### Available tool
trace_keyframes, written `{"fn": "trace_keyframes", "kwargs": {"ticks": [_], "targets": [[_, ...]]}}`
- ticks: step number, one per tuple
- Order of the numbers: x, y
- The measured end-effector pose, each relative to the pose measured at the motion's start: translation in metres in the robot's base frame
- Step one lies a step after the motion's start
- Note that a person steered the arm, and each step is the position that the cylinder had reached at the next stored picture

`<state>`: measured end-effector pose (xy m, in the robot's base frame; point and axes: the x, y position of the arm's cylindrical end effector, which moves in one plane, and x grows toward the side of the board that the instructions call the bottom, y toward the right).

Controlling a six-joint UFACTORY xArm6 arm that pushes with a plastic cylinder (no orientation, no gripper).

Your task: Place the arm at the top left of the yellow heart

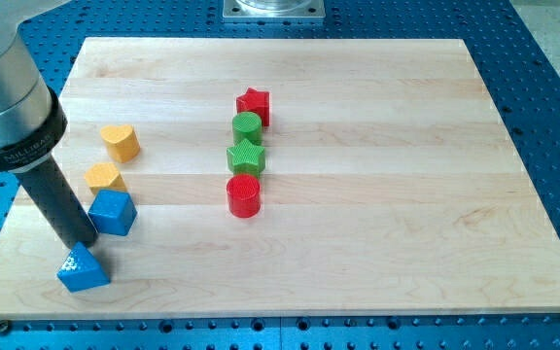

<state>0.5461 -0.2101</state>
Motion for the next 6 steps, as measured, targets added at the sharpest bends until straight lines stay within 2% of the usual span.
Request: {"fn": "trace_keyframes", "kwargs": {"ticks": [2,3,4,5,6], "targets": [[0.001,-0.002],[-0.017,-0.043],[-0.088,-0.052],[-0.123,-0.042],[-0.128,-0.042]]}}
